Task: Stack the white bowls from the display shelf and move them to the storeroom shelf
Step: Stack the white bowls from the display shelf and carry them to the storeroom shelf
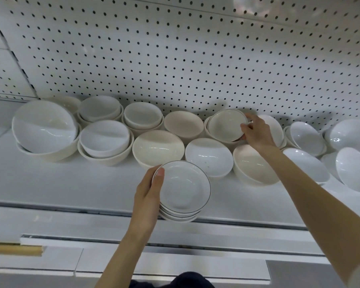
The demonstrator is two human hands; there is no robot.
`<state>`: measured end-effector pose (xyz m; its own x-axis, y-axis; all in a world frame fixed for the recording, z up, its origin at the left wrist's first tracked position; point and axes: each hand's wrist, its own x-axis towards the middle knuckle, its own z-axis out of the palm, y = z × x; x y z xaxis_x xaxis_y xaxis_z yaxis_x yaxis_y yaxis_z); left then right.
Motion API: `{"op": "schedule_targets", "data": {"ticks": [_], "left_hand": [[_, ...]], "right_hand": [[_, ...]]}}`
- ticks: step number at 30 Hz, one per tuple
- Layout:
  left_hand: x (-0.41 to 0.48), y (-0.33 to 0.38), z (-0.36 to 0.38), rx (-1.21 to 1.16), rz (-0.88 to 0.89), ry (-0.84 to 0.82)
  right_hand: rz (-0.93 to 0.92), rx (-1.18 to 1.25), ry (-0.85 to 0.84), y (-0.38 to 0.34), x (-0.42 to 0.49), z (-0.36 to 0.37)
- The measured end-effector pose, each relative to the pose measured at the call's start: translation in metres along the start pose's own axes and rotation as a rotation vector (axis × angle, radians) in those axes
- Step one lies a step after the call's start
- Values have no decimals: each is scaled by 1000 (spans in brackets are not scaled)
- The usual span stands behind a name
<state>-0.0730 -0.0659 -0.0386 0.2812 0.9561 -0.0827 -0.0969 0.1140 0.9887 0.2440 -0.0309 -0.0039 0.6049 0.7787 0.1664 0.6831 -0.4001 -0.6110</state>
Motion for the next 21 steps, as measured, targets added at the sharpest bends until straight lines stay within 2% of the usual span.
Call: {"op": "schedule_targets", "data": {"ticks": [3,8,13,21], "left_hand": [[-1,-2,1,4,-2,10],[-3,-1,3,-13,-30,47],[-5,-3,1,13,-9,30],[-10,-8,0,13,29,-15]], "right_hand": [[-40,56,60,-6,-6,-5],[-10,364,90,-25,-27,-20],[23,637,33,-58,-78,-33],[37,750,-138,-87,-156,-29]]}}
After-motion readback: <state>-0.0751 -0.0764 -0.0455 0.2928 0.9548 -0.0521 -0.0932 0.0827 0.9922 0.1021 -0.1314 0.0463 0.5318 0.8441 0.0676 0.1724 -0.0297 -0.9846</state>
